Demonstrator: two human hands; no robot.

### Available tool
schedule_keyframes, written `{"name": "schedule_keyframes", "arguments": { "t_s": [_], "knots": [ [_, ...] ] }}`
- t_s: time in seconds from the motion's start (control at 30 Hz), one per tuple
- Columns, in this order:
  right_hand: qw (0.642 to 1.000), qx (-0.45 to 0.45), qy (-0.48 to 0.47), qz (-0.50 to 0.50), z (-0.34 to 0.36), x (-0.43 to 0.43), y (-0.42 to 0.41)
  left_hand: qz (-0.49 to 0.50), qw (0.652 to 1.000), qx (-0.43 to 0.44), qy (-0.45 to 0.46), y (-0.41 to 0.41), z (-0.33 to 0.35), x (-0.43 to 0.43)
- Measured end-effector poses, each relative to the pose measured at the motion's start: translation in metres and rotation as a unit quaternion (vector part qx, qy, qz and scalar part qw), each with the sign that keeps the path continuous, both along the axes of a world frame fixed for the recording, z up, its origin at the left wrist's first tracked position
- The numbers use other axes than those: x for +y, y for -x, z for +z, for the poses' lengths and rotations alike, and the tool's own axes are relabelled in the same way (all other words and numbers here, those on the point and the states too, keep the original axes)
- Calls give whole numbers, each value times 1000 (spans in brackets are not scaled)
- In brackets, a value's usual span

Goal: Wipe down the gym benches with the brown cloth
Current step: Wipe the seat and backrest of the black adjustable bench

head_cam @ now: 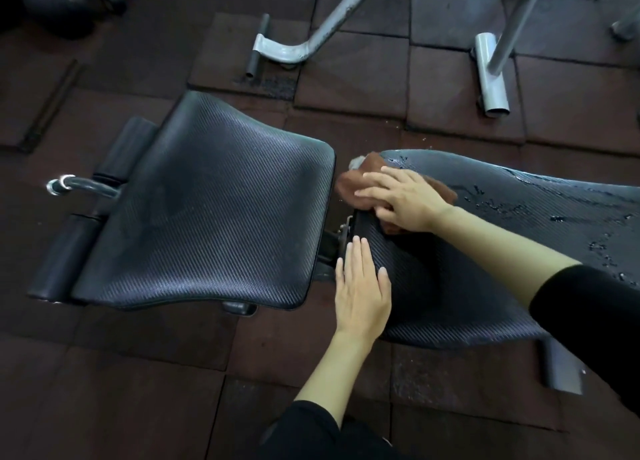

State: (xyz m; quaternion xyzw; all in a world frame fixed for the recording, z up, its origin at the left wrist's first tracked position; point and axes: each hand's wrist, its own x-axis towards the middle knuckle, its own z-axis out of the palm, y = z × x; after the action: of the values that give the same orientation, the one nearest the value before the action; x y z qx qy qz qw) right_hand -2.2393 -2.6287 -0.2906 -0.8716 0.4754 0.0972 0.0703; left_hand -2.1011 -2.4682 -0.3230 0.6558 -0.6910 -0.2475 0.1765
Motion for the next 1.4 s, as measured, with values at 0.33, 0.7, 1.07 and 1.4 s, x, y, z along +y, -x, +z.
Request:
{"name": "schedule_keyframes", "arguments": {
  "t_s": [0.33,0.7,1.07,1.4],
  "knots": [
    [983,-52,58,-164,-8,-15,-19,-26,1000,7,10,5,-4,-24],
    [996,-32,17,-77,0,7,27,-31,999,0,-11,3,1,-24],
    [956,-49,82,-279,-5,24,6,-52,998,-27,-2,3,-3,-26],
    [928,-30,103,-357,14,83,84,-78,994,-70,28,22,9,-29]
  ]
}}
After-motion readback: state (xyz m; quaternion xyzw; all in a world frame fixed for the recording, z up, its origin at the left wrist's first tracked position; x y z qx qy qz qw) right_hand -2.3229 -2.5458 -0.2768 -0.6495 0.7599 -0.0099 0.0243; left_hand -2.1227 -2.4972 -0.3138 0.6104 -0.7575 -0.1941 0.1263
